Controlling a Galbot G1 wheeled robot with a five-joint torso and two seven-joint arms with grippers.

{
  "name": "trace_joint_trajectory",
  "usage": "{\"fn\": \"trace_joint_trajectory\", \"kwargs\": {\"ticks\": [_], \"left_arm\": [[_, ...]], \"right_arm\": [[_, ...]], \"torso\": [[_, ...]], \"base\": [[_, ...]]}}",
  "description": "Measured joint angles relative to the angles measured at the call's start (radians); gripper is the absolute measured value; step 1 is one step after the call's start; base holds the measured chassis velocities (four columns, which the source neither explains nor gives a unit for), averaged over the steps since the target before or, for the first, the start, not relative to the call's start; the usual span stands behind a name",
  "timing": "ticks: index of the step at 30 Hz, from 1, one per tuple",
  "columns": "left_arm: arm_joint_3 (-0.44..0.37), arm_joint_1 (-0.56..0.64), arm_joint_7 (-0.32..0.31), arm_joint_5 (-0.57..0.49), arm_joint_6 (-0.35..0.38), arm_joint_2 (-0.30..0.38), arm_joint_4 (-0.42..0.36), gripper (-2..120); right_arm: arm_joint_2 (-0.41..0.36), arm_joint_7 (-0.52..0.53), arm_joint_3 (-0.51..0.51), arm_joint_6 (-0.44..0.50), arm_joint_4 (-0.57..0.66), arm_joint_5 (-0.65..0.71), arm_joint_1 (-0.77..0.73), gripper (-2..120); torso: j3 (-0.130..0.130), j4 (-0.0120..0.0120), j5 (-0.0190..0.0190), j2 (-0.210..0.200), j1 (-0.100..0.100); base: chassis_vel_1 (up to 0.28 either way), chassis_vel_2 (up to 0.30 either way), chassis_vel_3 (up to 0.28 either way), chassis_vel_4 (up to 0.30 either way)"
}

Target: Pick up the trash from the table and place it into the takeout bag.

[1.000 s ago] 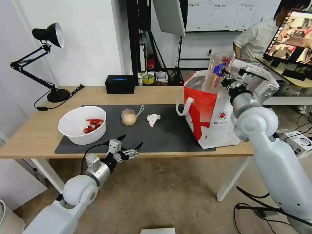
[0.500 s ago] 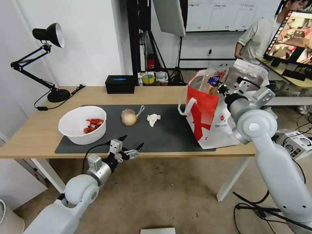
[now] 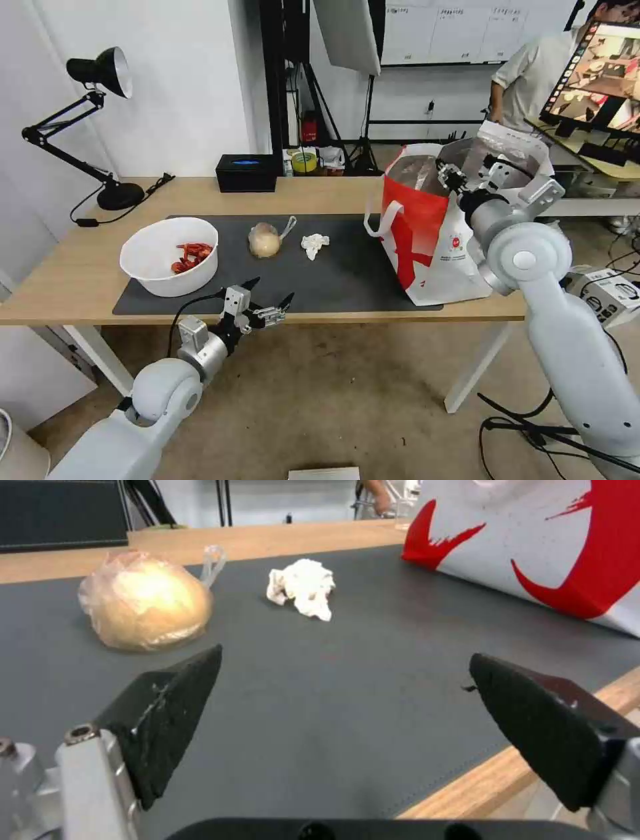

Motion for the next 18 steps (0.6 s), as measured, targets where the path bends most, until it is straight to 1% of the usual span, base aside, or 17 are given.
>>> {"fn": "trace_joint_trajectory", "kwargs": {"ticks": [2,3,5,6,8,9,12,13,14,16,17,18], "left_arm": [[-0.003,0.000,0.000,-0.001,0.000,0.000,-0.002,100],[-0.003,0.000,0.000,-0.001,0.000,0.000,-0.002,100],[-0.009,0.000,0.000,-0.002,-0.001,0.002,-0.006,100],[-0.009,0.000,0.000,-0.002,-0.001,0.002,-0.006,100],[-0.016,0.002,0.000,-0.003,-0.001,0.004,-0.009,100],[-0.016,0.002,0.000,-0.003,-0.001,0.004,-0.009,100],[-0.024,0.008,0.000,-0.005,-0.006,0.006,-0.012,100],[-0.024,0.008,0.000,-0.005,-0.006,0.006,-0.012,100],[-0.024,0.009,0.000,-0.011,-0.012,0.006,-0.012,100],[-0.020,0.003,-0.001,-0.021,-0.025,0.006,-0.009,100],[-0.020,0.003,-0.001,-0.021,-0.025,0.006,-0.009,100],[-0.020,0.001,-0.001,-0.022,-0.030,0.006,-0.008,100]], "right_arm": [[-0.007,-0.038,0.000,0.004,0.010,-0.001,0.000,63],[-0.007,-0.038,0.000,0.004,0.010,-0.001,0.000,63],[-0.015,-0.090,0.001,0.011,0.022,-0.013,0.001,72],[-0.015,-0.090,0.001,0.011,0.022,-0.013,0.001,72],[-0.031,-0.170,-0.008,0.023,0.047,-0.070,-0.009,84],[-0.031,-0.170,-0.008,0.023,0.047,-0.070,-0.009,84],[-0.068,-0.332,-0.027,0.034,0.086,-0.230,-0.060,97],[-0.068,-0.332,-0.027,0.034,0.086,-0.230,-0.060,97],[-0.085,-0.391,-0.029,0.037,0.104,-0.290,-0.085,99],[-0.117,-0.470,-0.023,0.041,0.157,-0.369,-0.147,100],[-0.117,-0.470,-0.023,0.041,0.157,-0.369,-0.147,100],[-0.134,-0.500,-0.017,0.045,0.184,-0.400,-0.182,100]], "torso": [[0.000,0.0000,0.0000,0.000,0.000],[0.000,0.0000,0.0000,0.000,0.000],[0.000,0.0000,0.0000,0.000,0.000],[0.000,0.0000,0.0000,0.000,0.000],[0.000,0.0000,0.0000,0.000,0.000],[0.000,0.0000,0.0000,0.000,0.000],[0.000,0.0001,0.0000,0.000,0.000],[0.000,0.0001,0.0000,0.000,0.000],[0.000,0.0002,0.0001,0.000,0.000],[0.000,0.0000,0.0000,0.000,0.000],[0.000,0.0000,0.0000,0.000,0.000],[0.000,-0.0002,-0.0001,0.000,0.000]], "base": [[0.000,0.000,0.000,0.000],[0.000,0.000,0.000,0.000],[0.000,0.000,0.000,0.000],[0.000,0.000,0.000,0.000],[0.000,0.000,0.000,0.000],[0.000,0.000,0.000,0.000],[0.000,0.000,0.000,0.000],[0.000,0.000,0.000,0.000],[0.000,0.000,0.000,0.000],[0.000,0.000,0.000,0.000],[0.000,0.000,0.000,0.000],[0.000,0.000,0.000,0.000]]}}
